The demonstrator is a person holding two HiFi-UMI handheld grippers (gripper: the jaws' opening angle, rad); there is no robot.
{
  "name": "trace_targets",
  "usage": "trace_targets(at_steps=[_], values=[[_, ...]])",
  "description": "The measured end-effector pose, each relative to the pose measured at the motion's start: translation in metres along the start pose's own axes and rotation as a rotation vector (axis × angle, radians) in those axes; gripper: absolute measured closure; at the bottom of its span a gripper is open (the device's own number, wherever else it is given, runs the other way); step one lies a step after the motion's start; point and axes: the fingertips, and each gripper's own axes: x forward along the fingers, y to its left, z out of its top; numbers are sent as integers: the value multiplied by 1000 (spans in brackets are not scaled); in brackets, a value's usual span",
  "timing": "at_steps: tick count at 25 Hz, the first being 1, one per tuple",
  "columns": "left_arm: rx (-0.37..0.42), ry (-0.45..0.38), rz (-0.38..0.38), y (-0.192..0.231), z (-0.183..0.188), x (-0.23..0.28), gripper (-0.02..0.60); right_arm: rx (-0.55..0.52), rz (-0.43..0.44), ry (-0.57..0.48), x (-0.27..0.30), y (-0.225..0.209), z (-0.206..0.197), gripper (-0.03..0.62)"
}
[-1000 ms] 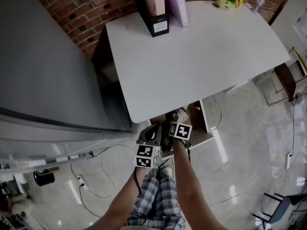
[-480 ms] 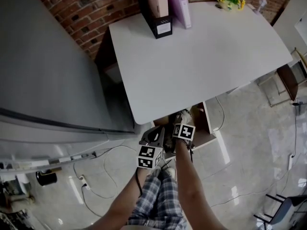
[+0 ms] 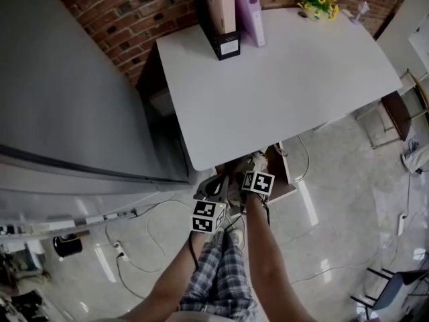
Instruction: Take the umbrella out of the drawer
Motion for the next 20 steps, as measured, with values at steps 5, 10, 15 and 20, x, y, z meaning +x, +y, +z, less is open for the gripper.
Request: trace_targets(at_steps=[5,10,15,20], values=[[2,1,3,-10,25,-22,555,46,24,-20,-44,18,-2,292],[16,2,2,-20,51,-52,555,56,18,-70,-93,24,-11,292],[26,-13,2,-30,79,-85,555,35,13,-181,-156,22,-16,292],[55,-52,5,-34,113,-119,555,-12,30,-388,-239,21,-9,291]])
